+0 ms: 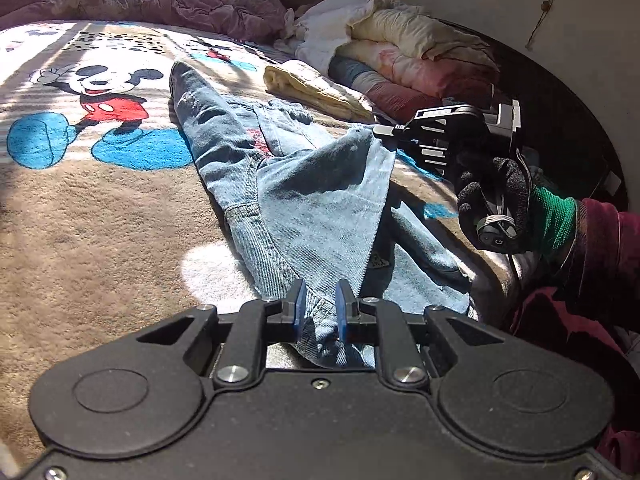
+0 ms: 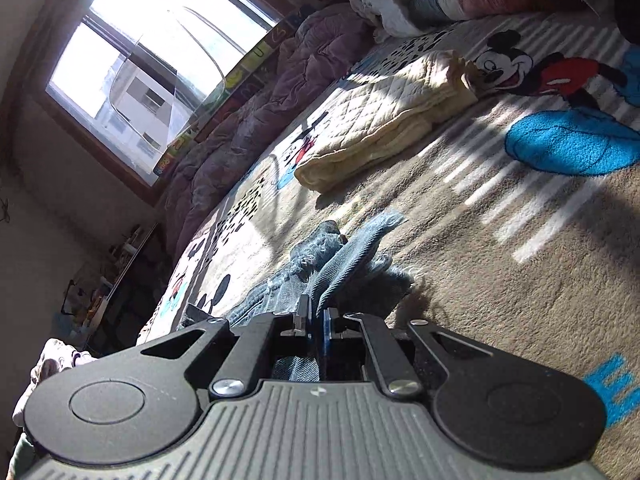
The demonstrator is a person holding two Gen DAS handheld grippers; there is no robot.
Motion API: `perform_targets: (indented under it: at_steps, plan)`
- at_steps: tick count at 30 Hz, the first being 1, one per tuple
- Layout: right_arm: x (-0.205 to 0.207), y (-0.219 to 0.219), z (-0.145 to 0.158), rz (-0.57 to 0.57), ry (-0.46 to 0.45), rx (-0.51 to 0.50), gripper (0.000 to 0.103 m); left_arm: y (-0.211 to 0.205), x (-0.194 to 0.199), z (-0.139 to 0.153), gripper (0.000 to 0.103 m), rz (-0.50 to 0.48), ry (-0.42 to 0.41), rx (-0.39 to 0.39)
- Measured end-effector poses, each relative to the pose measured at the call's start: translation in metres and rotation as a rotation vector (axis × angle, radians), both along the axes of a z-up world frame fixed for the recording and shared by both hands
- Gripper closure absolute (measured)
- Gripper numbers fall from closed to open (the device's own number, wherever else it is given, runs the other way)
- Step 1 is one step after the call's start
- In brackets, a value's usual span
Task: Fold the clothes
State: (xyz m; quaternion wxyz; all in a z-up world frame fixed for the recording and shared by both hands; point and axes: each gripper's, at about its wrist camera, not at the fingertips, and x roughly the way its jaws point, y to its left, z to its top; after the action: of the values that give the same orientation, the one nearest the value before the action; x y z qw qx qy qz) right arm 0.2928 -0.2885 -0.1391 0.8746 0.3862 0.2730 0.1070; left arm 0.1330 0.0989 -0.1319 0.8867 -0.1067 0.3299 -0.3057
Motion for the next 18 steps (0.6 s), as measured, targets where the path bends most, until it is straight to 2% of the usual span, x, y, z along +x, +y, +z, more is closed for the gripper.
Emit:
perform_targets:
  at_steps: [3, 4, 5, 6, 7, 10, 13, 18]
  plan:
    - [-0.002, 0.000, -0.003, 0.005, -0.007, 0.013, 0.096, 0.010, 0.003, 0.008, 0.090, 0.038, -0.032, -0.088]
    - [-0.002, 0.000, -0.004, 0.005, -0.008, 0.017, 0.096, 0.009, 0.006, 0.008, 0.090, 0.041, -0.033, -0.084]
    - [-0.003, -0.001, -0.005, 0.002, -0.009, 0.024, 0.096, 0.000, 0.010, 0.001, 0.090, 0.023, -0.012, -0.002]
    - [-0.004, -0.002, -0.005, 0.001, -0.011, 0.029, 0.096, -0.012, 0.015, -0.009, 0.090, -0.005, 0.016, 0.121]
    - [-0.006, -0.003, -0.006, 0.002, -0.012, 0.034, 0.096, -0.018, 0.020, -0.015, 0.090, -0.023, 0.038, 0.186]
    - [-0.012, -0.007, -0.008, 0.010, -0.016, 0.041, 0.096, -0.005, 0.028, -0.011, 0.090, -0.025, 0.079, 0.109]
    - [-0.024, -0.016, -0.012, 0.010, -0.040, 0.077, 0.096, -0.001, 0.030, -0.003, 0.090, -0.014, 0.034, 0.140]
    - [-0.040, -0.022, -0.012, 0.025, -0.113, 0.137, 0.096, 0.007, 0.065, 0.013, 0.090, 0.094, -0.050, 0.096]
